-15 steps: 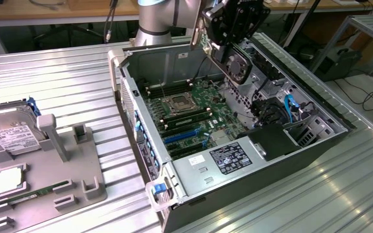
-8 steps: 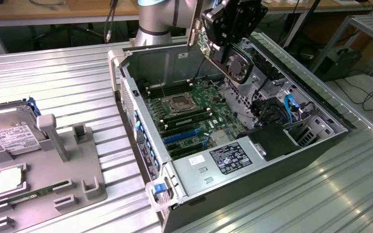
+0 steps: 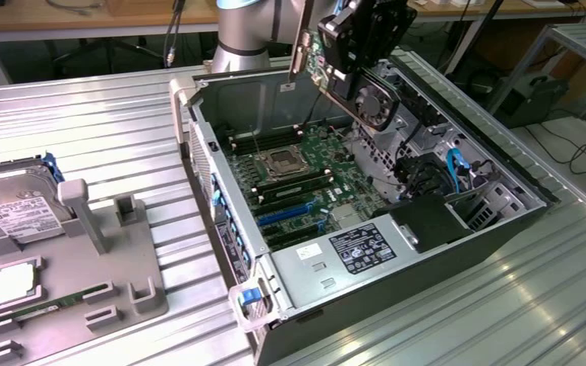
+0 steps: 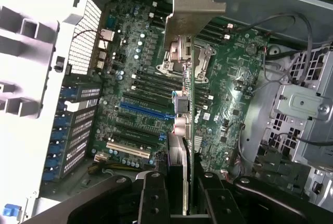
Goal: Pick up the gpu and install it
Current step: 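Insert the gpu into the slot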
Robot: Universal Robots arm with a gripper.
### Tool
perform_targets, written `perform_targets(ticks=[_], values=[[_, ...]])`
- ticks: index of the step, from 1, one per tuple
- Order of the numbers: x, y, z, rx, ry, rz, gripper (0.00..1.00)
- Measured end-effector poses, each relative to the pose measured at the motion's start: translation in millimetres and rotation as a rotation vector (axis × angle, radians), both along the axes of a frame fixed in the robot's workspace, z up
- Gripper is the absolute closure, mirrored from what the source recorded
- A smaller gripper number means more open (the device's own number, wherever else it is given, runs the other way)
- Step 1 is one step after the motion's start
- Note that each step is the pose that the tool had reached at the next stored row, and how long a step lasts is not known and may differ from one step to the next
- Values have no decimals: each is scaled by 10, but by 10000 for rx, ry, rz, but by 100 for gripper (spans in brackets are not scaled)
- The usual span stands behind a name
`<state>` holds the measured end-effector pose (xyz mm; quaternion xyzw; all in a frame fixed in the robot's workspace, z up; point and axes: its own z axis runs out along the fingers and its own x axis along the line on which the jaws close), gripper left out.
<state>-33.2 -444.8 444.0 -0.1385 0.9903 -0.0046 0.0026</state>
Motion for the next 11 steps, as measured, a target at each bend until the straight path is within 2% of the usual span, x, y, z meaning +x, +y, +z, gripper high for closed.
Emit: perform_targets(ticks=[11], values=[[-22, 0, 0, 0, 0, 896, 72]])
